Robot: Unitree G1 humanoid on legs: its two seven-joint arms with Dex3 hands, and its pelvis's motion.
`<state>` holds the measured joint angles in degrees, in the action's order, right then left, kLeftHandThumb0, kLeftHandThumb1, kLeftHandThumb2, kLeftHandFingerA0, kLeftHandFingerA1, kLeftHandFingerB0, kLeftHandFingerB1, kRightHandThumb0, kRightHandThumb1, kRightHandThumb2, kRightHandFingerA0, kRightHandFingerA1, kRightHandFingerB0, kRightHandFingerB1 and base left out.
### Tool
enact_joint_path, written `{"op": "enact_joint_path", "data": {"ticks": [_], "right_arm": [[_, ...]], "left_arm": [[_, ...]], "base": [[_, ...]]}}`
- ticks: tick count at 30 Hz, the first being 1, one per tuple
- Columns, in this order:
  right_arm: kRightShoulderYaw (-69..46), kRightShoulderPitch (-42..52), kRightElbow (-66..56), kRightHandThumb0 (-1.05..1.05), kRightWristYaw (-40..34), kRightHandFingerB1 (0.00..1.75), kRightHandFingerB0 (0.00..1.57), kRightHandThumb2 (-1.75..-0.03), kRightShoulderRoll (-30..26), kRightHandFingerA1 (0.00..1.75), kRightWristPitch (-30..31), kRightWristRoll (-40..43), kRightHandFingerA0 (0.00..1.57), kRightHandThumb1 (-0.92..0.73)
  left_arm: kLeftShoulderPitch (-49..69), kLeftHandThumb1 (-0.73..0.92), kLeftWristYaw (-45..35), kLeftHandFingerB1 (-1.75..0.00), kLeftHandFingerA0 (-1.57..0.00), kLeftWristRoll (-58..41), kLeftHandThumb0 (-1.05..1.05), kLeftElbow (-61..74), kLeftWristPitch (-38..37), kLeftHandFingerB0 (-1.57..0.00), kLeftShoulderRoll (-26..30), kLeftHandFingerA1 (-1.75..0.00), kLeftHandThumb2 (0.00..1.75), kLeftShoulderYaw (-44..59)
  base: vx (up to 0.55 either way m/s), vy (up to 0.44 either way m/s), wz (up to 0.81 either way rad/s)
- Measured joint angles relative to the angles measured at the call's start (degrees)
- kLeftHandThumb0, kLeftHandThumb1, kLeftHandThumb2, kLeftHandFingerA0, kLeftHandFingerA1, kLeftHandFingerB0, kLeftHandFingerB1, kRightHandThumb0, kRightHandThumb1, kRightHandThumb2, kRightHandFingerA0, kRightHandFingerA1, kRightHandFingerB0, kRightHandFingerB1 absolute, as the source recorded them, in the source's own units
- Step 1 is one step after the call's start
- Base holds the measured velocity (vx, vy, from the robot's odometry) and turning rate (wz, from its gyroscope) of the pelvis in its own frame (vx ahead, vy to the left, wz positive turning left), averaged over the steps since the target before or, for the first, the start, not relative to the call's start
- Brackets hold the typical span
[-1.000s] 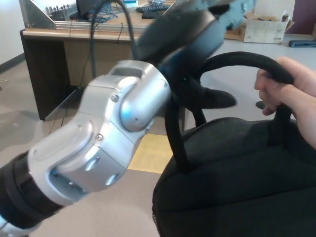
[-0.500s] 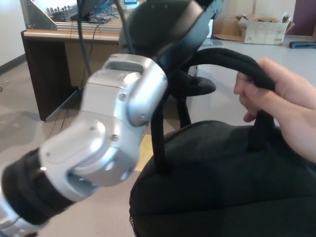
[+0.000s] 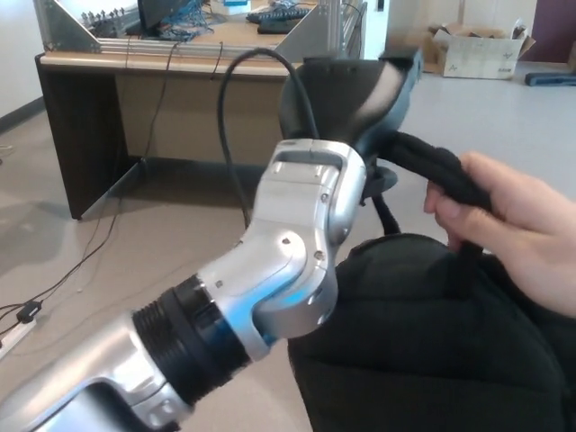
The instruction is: A person hands over a black lunchbag to the robot and the robot uses its left hand to grab the strips of the lunchbag, the gives it back to the person.
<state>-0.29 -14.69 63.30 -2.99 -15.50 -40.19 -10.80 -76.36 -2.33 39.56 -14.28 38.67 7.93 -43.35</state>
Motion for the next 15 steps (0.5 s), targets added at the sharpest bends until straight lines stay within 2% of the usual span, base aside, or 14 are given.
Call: {"op": "enact_joint_path", "data": {"ticks": [1,2,3,4,5,6,7,8,9,10,11,15], "right_arm": [[0.0,0.0,0.0,-0.78,0.0,0.36,0.30,-0.65,0.0,0.43,0.0,0.0,0.40,-0.82],[0.0,0.0,0.0,-0.78,0.0,0.36,0.30,-0.65,0.0,0.44,0.0,0.0,0.40,-0.82],[0.0,-0.1,0.0,-0.78,0.0,0.36,0.31,-0.65,0.0,0.44,0.0,0.0,0.41,-0.82],[0.0,-0.1,0.0,-0.78,0.0,0.36,0.31,-0.65,0.0,0.44,0.0,0.0,0.41,-0.82],[0.0,-0.1,0.0,-0.78,0.0,0.36,0.32,-0.65,0.0,0.44,0.0,0.0,0.42,-0.82],[0.0,-0.2,0.0,-0.78,0.0,0.35,0.33,-0.65,0.0,0.44,0.0,0.0,0.43,-0.82],[0.0,-0.2,0.0,-0.78,0.0,0.35,0.33,-0.65,0.0,0.44,0.0,0.0,0.43,-0.82],[0.0,-0.3,0.0,-0.78,0.0,0.36,0.34,-0.65,0.0,0.44,0.0,0.0,0.44,-0.82],[0.0,-0.4,0.0,-0.78,0.0,0.36,0.34,-0.65,0.0,0.44,0.0,0.0,0.44,-0.82],[0.0,-0.5,0.0,-0.78,0.0,0.36,0.34,-0.65,0.0,0.44,0.0,0.0,0.44,-0.82],[0.0,-0.6,0.0,-0.76,0.0,0.37,0.36,-0.65,0.0,0.45,0.0,0.0,0.45,-0.82],[0.0,-1.0,0.0,-0.76,0.0,0.36,0.36,-0.65,0.0,0.44,0.0,0.0,0.44,-0.83]], "left_arm": [[0.0,0.67,1.0,-1.73,-0.81,-0.2,-0.25,-1.3,-0.7,-0.58,-0.4,-1.75,0.57,0.2],[0.0,0.47,1.5,-1.24,-1.17,-0.3,-0.35,-2.0,-1.1,-0.83,-0.7,-1.44,0.81,0.3],[0.0,0.62,2.5,-1.38,-0.83,-0.3,-0.21,-3.2,-1.9,-0.70,-1.1,-1.75,0.58,0.5],[0.0,0.62,3.4,-1.38,-0.83,-0.4,-0.21,-4.4,-2.6,-0.70,-1.4,-1.75,0.58,0.7],[0.0,0.59,4.2,-1.04,-0.83,-0.5,-0.21,-5.3,-3.3,-0.83,-1.6,-1.75,0.56,0.9],[0.0,0.46,4.7,-1.02,-1.16,-0.5,-0.24,-5.9,-3.8,-0.84,-1.7,-1.33,0.86,1.1],[0.0,0.46,5.5,-1.02,-1.16,-0.5,-0.24,-6.7,-4.5,-0.84,-1.9,-1.33,0.86,1.4],[0.0,0.58,6.4,-1.59,-0.84,-0.6,-0.22,-7.7,-5.3,-0.62,-2.1,-1.75,0.57,1.6],[0.0,0.58,7.3,-1.62,-0.84,-0.6,-0.21,-8.6,-6.1,-0.61,-2.3,-1.75,0.56,1.8],[0.0,0.58,8.1,-1.62,-0.84,-0.6,-0.21,-9.5,-6.8,-0.61,-2.4,-1.75,0.56,2.0],[0.0,0.56,8.9,-1.13,-0.85,-0.7,-0.23,-10.2,-7.5,-0.82,-2.6,-1.75,0.57,2.2],[0.0,0.54,11.8,-1.17,-0.85,-1.2,-0.27,-12.7,-10.5,-0.84,-3.1,-1.75,0.56,3.4]], "base": [[0.00,0.000,0.00],[0.00,0.000,0.00],[0.00,0.000,0.00],[0.00,0.000,0.00],[0.00,0.000,0.00],[0.00,0.000,0.00],[0.00,0.000,0.00],[0.00,0.000,0.00],[0.00,0.000,0.00],[0.00,0.000,0.00],[0.00,0.000,0.00],[0.00,0.000,0.00]]}}
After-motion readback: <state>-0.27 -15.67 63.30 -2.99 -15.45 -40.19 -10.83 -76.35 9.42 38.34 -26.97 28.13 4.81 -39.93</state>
